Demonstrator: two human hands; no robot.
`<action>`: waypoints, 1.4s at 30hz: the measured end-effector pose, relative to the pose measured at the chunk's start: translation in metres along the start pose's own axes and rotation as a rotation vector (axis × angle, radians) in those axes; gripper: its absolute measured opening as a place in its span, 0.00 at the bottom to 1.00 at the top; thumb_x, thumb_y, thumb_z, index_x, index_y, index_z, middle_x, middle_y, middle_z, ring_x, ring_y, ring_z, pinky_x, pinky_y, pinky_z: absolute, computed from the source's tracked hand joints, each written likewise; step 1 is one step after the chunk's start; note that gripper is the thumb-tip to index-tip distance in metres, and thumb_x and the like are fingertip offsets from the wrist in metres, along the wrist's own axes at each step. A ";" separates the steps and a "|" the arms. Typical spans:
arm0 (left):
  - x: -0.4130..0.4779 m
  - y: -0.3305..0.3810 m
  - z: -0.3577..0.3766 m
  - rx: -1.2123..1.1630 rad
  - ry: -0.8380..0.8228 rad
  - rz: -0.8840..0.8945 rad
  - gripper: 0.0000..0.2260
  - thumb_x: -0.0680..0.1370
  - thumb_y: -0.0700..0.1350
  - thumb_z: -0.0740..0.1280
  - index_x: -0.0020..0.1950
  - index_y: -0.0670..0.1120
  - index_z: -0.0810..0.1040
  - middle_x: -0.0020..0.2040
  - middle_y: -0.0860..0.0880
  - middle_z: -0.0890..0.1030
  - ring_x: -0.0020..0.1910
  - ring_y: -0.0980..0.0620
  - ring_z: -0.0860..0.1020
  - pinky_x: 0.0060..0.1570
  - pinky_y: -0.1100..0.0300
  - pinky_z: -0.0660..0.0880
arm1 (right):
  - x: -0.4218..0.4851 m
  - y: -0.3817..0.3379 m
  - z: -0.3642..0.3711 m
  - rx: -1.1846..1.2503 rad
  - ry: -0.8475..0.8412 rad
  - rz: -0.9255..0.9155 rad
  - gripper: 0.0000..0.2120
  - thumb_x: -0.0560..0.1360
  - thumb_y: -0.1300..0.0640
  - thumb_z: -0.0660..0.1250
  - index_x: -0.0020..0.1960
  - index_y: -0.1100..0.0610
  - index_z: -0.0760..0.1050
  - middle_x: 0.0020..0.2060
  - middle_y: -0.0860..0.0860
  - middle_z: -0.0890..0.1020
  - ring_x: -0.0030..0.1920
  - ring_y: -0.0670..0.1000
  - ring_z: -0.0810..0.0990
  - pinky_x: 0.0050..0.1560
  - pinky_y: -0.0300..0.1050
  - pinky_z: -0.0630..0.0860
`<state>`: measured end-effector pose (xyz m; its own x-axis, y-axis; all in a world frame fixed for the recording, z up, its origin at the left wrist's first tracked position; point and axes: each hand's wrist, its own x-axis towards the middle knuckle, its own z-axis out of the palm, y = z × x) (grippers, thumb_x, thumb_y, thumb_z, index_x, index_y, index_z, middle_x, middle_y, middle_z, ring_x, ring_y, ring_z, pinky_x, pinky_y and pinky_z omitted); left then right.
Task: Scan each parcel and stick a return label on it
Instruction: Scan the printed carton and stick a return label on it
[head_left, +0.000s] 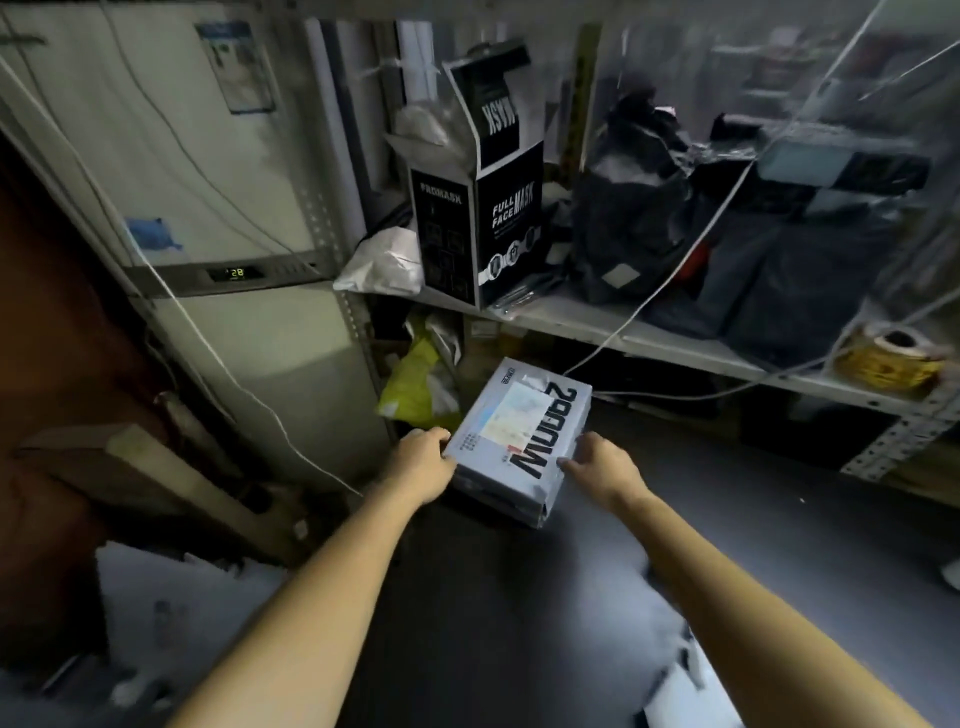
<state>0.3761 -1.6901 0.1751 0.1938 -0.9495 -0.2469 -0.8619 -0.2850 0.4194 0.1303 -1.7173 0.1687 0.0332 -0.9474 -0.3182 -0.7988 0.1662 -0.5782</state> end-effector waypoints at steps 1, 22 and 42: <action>0.020 -0.002 0.006 -0.010 -0.003 0.002 0.22 0.79 0.49 0.65 0.72 0.47 0.70 0.68 0.43 0.73 0.65 0.43 0.73 0.63 0.53 0.72 | 0.017 -0.001 0.007 0.030 -0.010 0.032 0.25 0.78 0.49 0.67 0.71 0.59 0.68 0.65 0.59 0.76 0.62 0.59 0.77 0.62 0.51 0.75; 0.042 0.031 0.040 -0.423 -0.214 -0.053 0.33 0.75 0.43 0.73 0.77 0.47 0.63 0.70 0.45 0.73 0.66 0.46 0.74 0.65 0.50 0.72 | 0.039 0.035 0.001 0.586 -0.046 0.200 0.31 0.74 0.62 0.72 0.72 0.52 0.61 0.59 0.54 0.80 0.56 0.56 0.82 0.51 0.62 0.82; -0.247 0.254 0.161 -0.650 -0.302 0.150 0.24 0.73 0.43 0.75 0.67 0.57 0.74 0.51 0.57 0.81 0.44 0.59 0.80 0.36 0.64 0.80 | -0.225 0.297 -0.181 0.614 0.111 0.092 0.32 0.72 0.62 0.74 0.71 0.53 0.63 0.57 0.53 0.81 0.55 0.55 0.82 0.55 0.60 0.81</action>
<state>0.0335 -1.5072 0.2018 -0.1228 -0.9335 -0.3370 -0.3987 -0.2646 0.8781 -0.2231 -1.5047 0.2050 -0.1079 -0.9390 -0.3265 -0.3038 0.3438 -0.8885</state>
